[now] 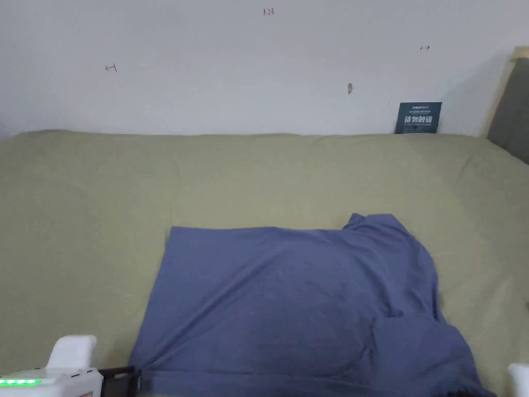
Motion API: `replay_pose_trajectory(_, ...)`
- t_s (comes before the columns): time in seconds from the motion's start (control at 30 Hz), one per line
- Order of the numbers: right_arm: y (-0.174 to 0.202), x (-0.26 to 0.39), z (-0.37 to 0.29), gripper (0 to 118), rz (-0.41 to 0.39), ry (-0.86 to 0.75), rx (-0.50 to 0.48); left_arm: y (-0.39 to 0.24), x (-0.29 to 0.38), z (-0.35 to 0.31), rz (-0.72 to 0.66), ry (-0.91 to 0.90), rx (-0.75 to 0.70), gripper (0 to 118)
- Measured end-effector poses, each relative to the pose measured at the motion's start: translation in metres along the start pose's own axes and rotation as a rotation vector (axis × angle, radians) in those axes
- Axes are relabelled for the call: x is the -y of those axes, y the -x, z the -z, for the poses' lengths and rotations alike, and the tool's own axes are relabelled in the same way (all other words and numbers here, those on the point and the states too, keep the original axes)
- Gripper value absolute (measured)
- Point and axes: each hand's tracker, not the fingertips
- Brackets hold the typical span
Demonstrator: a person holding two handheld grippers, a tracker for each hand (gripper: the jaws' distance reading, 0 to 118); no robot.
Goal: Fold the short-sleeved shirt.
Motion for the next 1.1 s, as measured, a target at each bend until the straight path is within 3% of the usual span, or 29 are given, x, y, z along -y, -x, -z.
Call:
replay_pose_trajectory(0.03,-0.006,0.003,-0.008,108,0.013,-0.038,0.044,0.000,0.002,-0.003,-0.001,-0.002,0.006,113)
replay_pose_trajectory(0.13,0.012,-0.011,-0.039,113,0.018,-0.035,0.035,0.004,0.003,-0.018,-0.010,-0.036,-0.025,112)
replay_pose_trajectory(0.23,-0.001,-0.010,-0.039,113,0.057,-0.049,0.033,0.010,0.003,-0.036,-0.035,-0.063,-0.057,108)
replay_pose_trajectory(0.27,-0.003,-0.009,-0.043,104,0.068,-0.055,0.036,0.013,0.004,-0.044,-0.045,-0.081,-0.047,95)
replay_pose_trajectory(0.3,-0.004,-0.009,-0.048,67,0.061,-0.068,0.029,0.014,0.004,-0.050,-0.053,-0.086,-0.042,51)
replay_pose_trajectory(0.33,-0.003,-0.010,-0.049,22,0.054,-0.067,0.035,0.015,0.005,-0.052,-0.064,-0.083,-0.047,8)
replay_pose_trajectory(0.37,-0.003,-0.006,-0.048,0,0.047,-0.101,0.100,0.018,0.007,-0.050,-0.078,-0.086,-0.055,0)
replay_pose_trajectory(0.43,-0.005,-0.008,-0.047,0,0.043,-0.056,0.038,0.023,0.008,-0.046,-0.079,-0.035,0.002,0)
replay_pose_trajectory(0.5,-0.009,-0.003,-0.045,0,0.049,-0.057,0.055,0.021,0.008,-0.042,-0.071,-0.034,0.000,0)
replay_pose_trajectory(0.53,-0.010,-0.002,-0.045,0,0.045,-0.055,0.058,0.019,0.007,-0.040,-0.050,-0.023,0.001,1)
replay_pose_trajectory(0.57,-0.011,-0.002,-0.043,0,0.039,-0.050,0.060,0.018,0.007,-0.037,-0.040,-0.021,-0.002,15)
replay_pose_trajectory(0.6,-0.011,-0.002,-0.043,0,0.066,-0.026,0.034,0.016,0.005,-0.035,-0.029,-0.010,0.007,66)
replay_pose_trajectory(0.63,-0.008,-0.001,-0.043,0,0.064,-0.024,0.033,0.014,0.002,-0.029,-0.026,0.019,0.024,104)
replay_pose_trajectory(0.67,-0.007,-0.001,-0.042,0,0.063,-0.019,0.028,0.010,0.002,-0.023,-0.009,0.048,0.046,118)
replay_pose_trajectory(0.83,-0.002,-0.002,-0.036,0,0.050,-0.007,0.014,0.002,-0.005,0.007,0.050,0.068,-0.044,114)
replay_pose_trajectory(0.87,-0.002,-0.002,-0.034,0,0.038,-0.007,0.015,0.002,-0.006,0.013,0.085,0.095,-0.051,106)
replay_pose_trajectory(0.9,-0.002,-0.003,-0.033,0,0.037,-0.002,0.012,0.000,-0.007,0.014,0.102,0.094,-0.049,71)
replay_pose_trajectory(0.93,-0.003,-0.003,-0.032,0,0.033,0.002,0.009,-0.001,-0.008,0.015,0.093,0.087,-0.039,28)
replay_pose_trajectory(0.97,-0.003,-0.004,-0.031,0,0.028,0.007,0.009,0.003,-0.008,0.019,0.089,0.086,-0.028,8)
replay_pose_trajectory(1.1,-0.006,-0.010,-0.025,0,0.015,0.015,0.008,-0.006,-0.009,0.021,0.069,0.100,-0.003,7)
